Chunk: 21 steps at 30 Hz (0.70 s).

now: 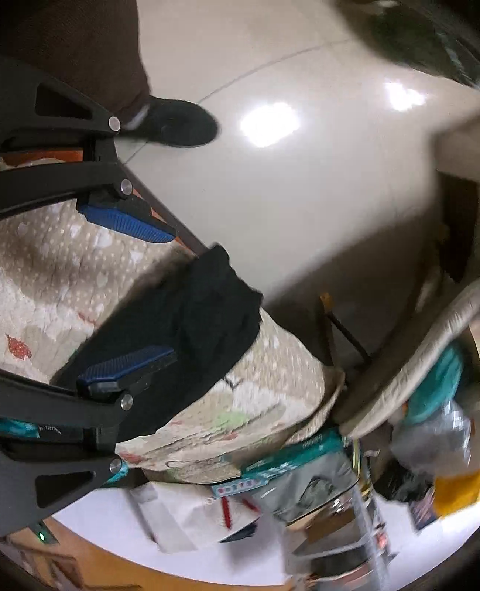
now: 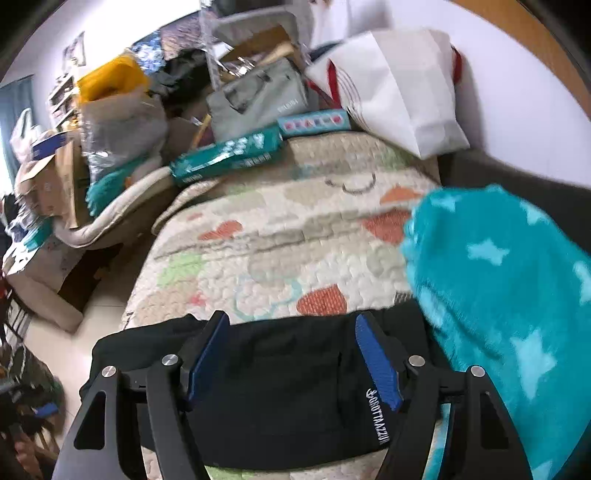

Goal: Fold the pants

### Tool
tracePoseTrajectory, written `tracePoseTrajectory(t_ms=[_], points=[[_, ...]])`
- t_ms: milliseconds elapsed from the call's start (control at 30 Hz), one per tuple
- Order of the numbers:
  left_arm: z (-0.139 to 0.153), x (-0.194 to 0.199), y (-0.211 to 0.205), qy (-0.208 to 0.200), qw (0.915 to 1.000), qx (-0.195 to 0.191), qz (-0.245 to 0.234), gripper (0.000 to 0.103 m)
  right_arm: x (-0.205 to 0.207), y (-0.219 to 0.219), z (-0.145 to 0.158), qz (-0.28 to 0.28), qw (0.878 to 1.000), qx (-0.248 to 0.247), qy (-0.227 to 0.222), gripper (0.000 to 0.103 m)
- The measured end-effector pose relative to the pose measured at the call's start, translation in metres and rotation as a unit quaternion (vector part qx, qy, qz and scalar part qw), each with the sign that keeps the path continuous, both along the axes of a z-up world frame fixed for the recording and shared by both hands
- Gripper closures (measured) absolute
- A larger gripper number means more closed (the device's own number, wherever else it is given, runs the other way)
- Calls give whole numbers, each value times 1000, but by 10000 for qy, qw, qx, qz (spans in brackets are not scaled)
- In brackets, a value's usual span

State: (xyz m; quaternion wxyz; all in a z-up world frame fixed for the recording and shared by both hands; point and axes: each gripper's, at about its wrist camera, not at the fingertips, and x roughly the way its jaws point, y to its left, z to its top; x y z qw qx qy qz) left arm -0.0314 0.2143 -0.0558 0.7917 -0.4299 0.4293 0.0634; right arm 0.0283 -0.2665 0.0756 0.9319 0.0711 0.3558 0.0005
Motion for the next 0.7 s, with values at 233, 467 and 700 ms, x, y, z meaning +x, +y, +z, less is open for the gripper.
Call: tracePoseTrajectory(t_ms=[233, 467, 700], points=[[-20, 24, -19, 49, 9988, -469, 114, 43, 6, 34, -27, 626, 9962, -403, 450, 21], [-51, 23, -35, -15, 9996, -275, -65, 43, 42, 119, -35, 1930, 9718, -853, 1053, 21], [-85, 29, -25, 221, 9950, -967, 105, 39, 97, 240, -47, 3397, 9203, -536, 1865, 21]])
